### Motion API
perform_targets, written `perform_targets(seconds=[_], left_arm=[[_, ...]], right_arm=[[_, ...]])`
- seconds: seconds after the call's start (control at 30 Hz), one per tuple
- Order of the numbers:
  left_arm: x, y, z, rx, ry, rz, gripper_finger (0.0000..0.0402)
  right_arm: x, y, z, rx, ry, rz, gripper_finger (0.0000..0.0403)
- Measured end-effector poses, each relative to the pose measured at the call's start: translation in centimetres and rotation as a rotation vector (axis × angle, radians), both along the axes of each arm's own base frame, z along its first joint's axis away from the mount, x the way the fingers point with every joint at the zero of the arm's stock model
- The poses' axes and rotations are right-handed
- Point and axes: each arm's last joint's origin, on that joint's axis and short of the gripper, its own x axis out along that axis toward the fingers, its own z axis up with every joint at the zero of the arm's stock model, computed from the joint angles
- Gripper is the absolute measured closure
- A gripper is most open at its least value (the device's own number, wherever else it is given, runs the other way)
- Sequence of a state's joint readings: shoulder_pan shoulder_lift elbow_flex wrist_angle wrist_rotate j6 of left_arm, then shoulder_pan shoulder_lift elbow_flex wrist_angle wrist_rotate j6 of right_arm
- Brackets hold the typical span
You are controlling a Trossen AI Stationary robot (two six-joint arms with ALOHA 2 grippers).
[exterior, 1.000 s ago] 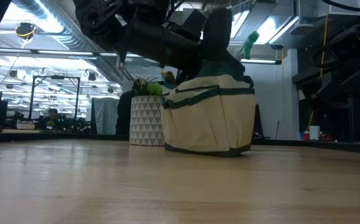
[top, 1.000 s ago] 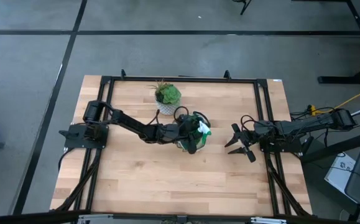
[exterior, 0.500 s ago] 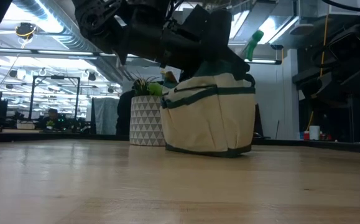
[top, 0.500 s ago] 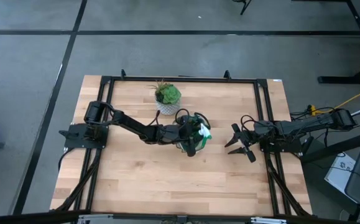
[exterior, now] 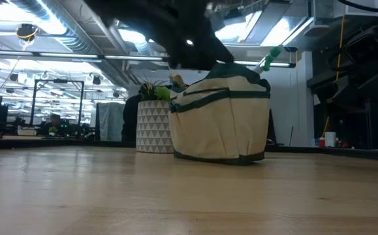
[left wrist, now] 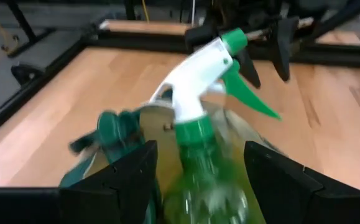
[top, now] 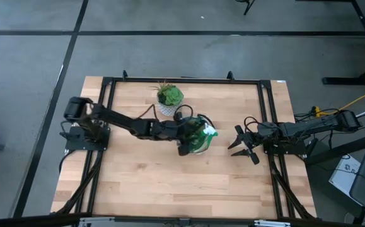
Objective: Pick & Place Garden tools in Gardening bag
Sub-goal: Return to Home Position
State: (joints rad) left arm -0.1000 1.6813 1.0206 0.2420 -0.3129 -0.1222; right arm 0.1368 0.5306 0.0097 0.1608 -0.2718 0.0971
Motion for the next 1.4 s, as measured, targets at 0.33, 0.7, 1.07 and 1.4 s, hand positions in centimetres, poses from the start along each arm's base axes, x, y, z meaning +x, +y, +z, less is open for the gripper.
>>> perform_targets(seconds=[0.33, 0.7, 1.07, 1.4], left_arm=[[-3.8, -1.6, 2.1, 0.023, 0.182, -0.007, 0.0173], [-6.2, -1.9, 3.3, 0.105, 0.106, -0.130, 0.0178], [-11.6, -1.0, -1.3, 0.027, -0.098, -0.145, 0.0178], [-18.0, 0.5, -3.4, 0.015, -0.163, 0.007, 0.0178]], right_arm=[[0.0, 0.0, 0.0, 0.000, 0.000, 0.000, 0.0233], [0.0, 0.0, 0.0, 0.000, 0.000, 0.000, 0.0233], [0.0, 0.0, 0.0, 0.000, 0.000, 0.000, 0.0233], [0.0, 0.0, 0.0, 0.000, 0.000, 0.000, 0.0233]])
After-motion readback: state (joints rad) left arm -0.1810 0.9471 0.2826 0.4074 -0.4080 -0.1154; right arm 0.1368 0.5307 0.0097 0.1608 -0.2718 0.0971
